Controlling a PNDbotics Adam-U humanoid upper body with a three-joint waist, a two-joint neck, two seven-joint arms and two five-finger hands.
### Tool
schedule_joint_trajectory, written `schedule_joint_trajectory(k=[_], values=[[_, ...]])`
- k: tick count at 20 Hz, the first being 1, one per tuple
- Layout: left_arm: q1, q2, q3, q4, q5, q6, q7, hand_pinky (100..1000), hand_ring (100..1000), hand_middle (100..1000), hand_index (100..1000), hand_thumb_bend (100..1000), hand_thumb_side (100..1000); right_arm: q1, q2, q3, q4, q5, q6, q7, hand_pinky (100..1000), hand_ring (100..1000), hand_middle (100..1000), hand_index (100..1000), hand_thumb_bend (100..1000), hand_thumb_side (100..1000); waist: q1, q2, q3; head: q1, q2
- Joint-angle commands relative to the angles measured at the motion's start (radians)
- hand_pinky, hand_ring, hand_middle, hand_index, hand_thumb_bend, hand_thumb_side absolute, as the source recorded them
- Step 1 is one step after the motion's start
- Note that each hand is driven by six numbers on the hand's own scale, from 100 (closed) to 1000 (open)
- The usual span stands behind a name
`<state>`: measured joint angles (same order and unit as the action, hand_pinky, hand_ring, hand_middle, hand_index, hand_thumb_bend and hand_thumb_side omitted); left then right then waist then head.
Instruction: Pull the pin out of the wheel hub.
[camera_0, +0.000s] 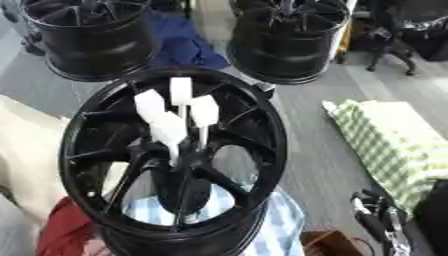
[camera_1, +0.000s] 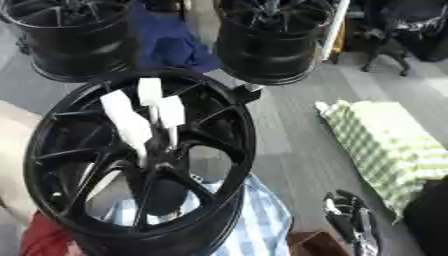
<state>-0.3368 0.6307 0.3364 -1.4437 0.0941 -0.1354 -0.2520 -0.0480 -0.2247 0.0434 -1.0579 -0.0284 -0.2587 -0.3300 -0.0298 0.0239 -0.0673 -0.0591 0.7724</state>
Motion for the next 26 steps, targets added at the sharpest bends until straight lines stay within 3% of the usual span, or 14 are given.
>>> schedule_joint_trajectory(k=[1,3,6,10,13,15,20,26], values=[[-0.083,0.170,-0.071,0.037,0.048,-0.076,-0.051,683,778,701,823,152,583,-0.005,-0.019,0.000,-0.016,0.013,0.000,-0.001,620,622,595,768,181,356,0.005,-0.012,-0.006,-0.001,-0.002],[-0.162,0.240,-0.153,0.082,0.024,-0.140,-0.135,703,781,720,829,165,600,-0.005,-0.019,0.003,-0.015,0.015,-0.001,0.003,620,622,595,768,182,358,0.007,-0.013,-0.014,0.002,-0.002],[-0.284,0.286,-0.285,0.143,-0.076,-0.248,-0.287,747,787,746,845,179,620,-0.004,-0.021,0.007,-0.014,0.017,-0.001,0.008,620,622,595,769,183,359,0.009,-0.015,-0.022,0.009,-0.002],[-0.434,0.262,-0.450,0.228,-0.233,-0.408,-0.459,799,806,785,875,249,616,0.001,-0.024,0.008,-0.015,0.018,-0.002,0.011,620,622,595,769,183,359,0.014,-0.019,-0.028,0.015,-0.002],[-0.500,0.225,-0.532,0.271,-0.297,-0.505,-0.565,828,825,808,893,298,608,0.002,-0.024,0.009,-0.016,0.019,-0.003,0.012,620,622,595,769,183,359,0.019,-0.022,-0.033,0.016,-0.002],[-0.527,0.202,-0.586,0.275,-0.320,-0.560,-0.631,849,825,826,903,306,552,0.001,-0.024,0.011,-0.016,0.021,-0.004,0.013,620,622,595,769,184,358,0.022,-0.023,-0.037,0.018,-0.002],[-0.544,0.176,-0.719,0.239,-0.355,-0.674,-0.654,872,840,849,916,290,411,-0.001,-0.022,0.012,-0.019,0.025,-0.007,0.013,619,622,595,768,185,358,0.027,-0.024,-0.044,0.022,-0.002],[-0.534,0.188,-0.800,0.186,-0.355,-0.737,-0.655,870,845,851,919,252,325,-0.002,-0.024,0.011,-0.020,0.027,-0.008,0.012,619,622,594,768,185,358,0.031,-0.025,-0.045,0.023,-0.002]])
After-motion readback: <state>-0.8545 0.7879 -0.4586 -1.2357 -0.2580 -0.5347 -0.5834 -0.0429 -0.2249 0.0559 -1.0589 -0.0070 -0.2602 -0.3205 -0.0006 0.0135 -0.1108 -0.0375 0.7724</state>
